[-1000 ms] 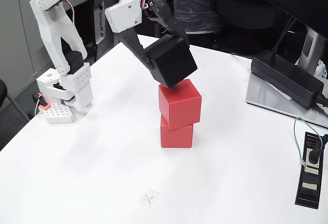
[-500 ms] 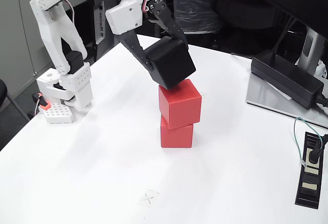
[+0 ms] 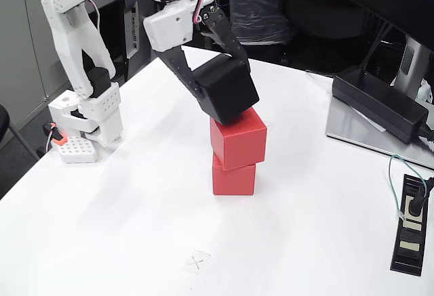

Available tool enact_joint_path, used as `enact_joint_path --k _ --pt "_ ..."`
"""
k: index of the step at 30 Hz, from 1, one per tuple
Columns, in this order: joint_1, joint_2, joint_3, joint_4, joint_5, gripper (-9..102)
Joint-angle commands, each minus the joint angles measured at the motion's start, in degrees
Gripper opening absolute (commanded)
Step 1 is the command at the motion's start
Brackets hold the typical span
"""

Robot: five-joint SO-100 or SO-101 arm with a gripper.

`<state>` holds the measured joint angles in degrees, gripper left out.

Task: Stack the three blocks in an ordered color.

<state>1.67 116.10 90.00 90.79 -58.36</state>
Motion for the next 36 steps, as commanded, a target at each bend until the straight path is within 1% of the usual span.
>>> enact_joint_path --k 1,24,26,31,36 --pt "0.4 0.0 -0.6 -0.1 -0.3 8" --pt "0.4 -0.2 -0.3 -0.5 -0.3 9" --pt "0.4 -0.2 -0.3 -0.5 -0.4 12" --pt "0.4 -0.2 -0.3 -0.5 -0.8 23" --pt "0.4 -0.2 -0.2 -0.5 -0.9 29"
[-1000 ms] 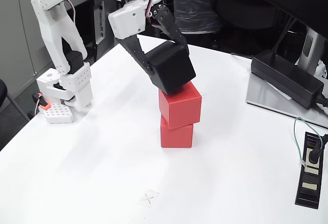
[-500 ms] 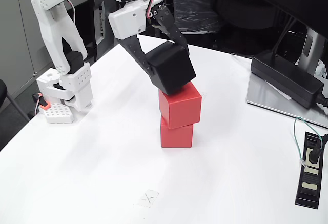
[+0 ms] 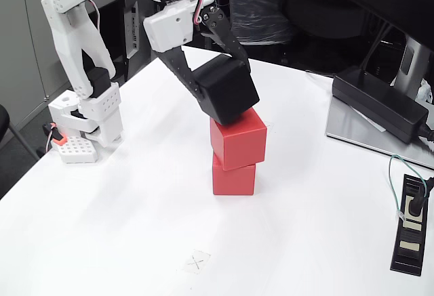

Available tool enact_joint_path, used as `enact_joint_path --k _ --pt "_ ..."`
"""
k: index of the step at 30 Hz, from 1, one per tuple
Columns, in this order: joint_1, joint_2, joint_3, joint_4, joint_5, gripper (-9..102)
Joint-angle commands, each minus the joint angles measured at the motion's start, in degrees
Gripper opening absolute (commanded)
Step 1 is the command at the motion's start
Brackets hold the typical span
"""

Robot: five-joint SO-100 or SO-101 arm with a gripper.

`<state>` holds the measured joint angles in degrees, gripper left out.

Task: Stack the three blocks in an ordered color.

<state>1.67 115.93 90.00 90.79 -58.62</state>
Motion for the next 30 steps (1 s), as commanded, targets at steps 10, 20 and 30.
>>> enact_joint_path --k 10,20,30 --pt "0.4 -1.1 -0.2 -0.5 -0.6 32" --pt "0.4 -1.7 -0.5 -0.6 -0.6 31" --pt "1.4 4.0 -1.0 -0.6 -0.6 31"
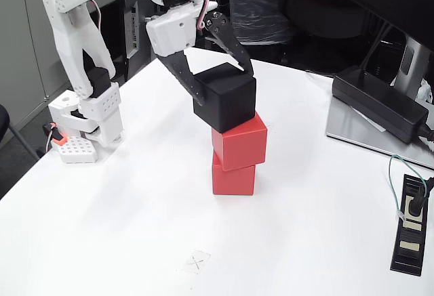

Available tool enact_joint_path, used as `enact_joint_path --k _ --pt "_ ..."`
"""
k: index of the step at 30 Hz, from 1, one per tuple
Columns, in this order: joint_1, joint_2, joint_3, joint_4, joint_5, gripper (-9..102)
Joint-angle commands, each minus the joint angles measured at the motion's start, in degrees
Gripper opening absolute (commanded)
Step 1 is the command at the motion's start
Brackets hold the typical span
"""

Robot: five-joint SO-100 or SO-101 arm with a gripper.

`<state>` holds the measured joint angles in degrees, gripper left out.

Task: Stack the three blocks in an ordered color.

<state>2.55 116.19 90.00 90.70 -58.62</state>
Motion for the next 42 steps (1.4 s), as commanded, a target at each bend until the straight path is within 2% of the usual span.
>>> enact_joint_path --k 1,8,14,18,24,30,36,42 --pt "0.6 5.7 -1.0 -0.5 -0.5 31" --pt "0.9 17.1 -0.2 -0.6 0.1 27" --pt "1.1 24.1 -0.1 -0.6 0.4 9" --pt "1.1 29.0 -0.1 -0.7 5.5 -2" --pt "0.2 36.5 0.0 -1.5 17.1 0" --pt "0.3 41.5 8.6 -11.4 29.7 0" --pt "0.8 49.2 29.1 -22.1 40.5 0" --pt "1.0 59.4 48.1 -34.5 46.8 0"
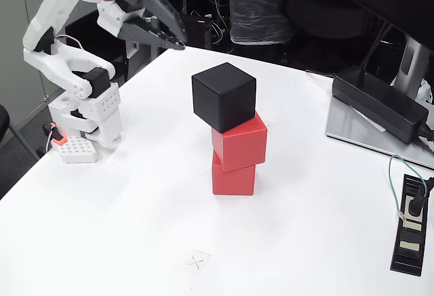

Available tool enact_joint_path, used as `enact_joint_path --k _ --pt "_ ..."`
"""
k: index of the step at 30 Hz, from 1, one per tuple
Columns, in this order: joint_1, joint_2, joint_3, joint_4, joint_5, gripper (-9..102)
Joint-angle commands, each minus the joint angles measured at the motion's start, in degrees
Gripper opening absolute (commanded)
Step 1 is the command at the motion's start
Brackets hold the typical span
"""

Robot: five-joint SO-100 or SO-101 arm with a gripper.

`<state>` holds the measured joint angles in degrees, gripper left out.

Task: Stack the three blocks in an ordered color.

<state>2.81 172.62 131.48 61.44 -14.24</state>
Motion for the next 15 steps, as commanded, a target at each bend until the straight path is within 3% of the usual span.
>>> enact_joint_path --k 1,8,15 --pt "0.7 4.4 9.3 -7.0 3.3 0" --pt "0.9 11.5 24.6 -16.3 5.8 0" --pt "6.7 17.1 28.0 -16.9 5.9 0"
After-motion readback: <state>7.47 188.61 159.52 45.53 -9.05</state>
